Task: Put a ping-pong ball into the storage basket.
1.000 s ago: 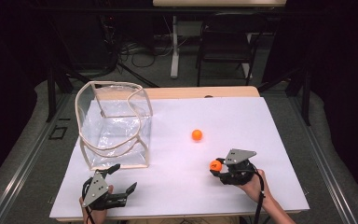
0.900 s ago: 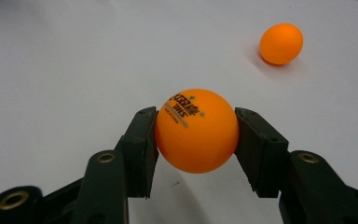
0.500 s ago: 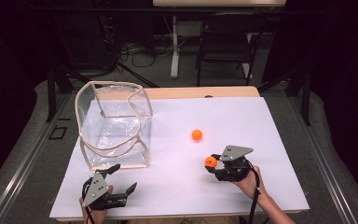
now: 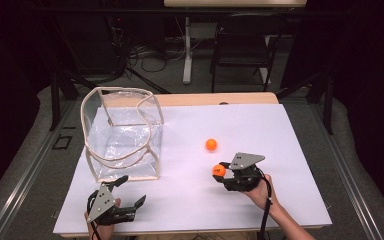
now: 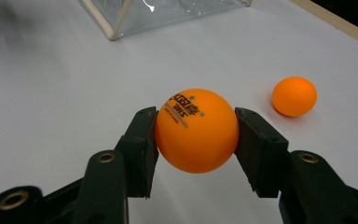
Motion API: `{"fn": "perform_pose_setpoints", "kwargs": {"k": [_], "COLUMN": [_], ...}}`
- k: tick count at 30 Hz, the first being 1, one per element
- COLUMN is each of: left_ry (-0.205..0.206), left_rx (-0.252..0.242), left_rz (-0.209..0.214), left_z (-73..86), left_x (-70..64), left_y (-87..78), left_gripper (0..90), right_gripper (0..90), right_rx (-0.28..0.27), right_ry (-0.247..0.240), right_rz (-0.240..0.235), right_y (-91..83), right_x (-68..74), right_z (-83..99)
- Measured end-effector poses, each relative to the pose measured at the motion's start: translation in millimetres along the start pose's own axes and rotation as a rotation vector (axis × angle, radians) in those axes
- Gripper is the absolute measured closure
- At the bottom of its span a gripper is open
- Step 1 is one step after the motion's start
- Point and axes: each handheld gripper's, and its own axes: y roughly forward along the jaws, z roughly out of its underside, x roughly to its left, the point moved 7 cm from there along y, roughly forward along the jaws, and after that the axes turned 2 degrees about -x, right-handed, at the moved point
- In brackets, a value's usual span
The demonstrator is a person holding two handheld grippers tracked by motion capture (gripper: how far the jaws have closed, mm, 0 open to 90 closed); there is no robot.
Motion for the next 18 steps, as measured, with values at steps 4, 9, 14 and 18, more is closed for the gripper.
{"fn": "perform_pose_setpoints", "kwargs": {"k": [4,9,14,18], "left_ry": [-0.002,0.001,0.001,0.002], "left_rx": [0.001,0.0,0.002,-0.002], "left_rz": [0.001,-0.002,0.002,-0.002], "left_z": [0.3,-0.4,0.0,-0.6], "left_x": [-0.3,-0.3,-1.0,-0.9], "left_y": [0.1,-0.3,0.0,-0.5], "left_gripper": [15.7,15.6,15.7,15.6], "right_gripper": [51.2,51.2,51.2,51.2], "right_rx": [-0.005,-0.015,-0.034,-0.047], "right_ry": [-0.004,-0.007,-0.012,-0.012], "right_rz": [-0.004,-0.01,-0.012,-0.02], "right_y": [2.0,4.2,5.9,9.0], "right_x": [1.1,2.4,3.1,5.1], "right_z": [-2.3,-6.8,-13.4,-19.5]}}
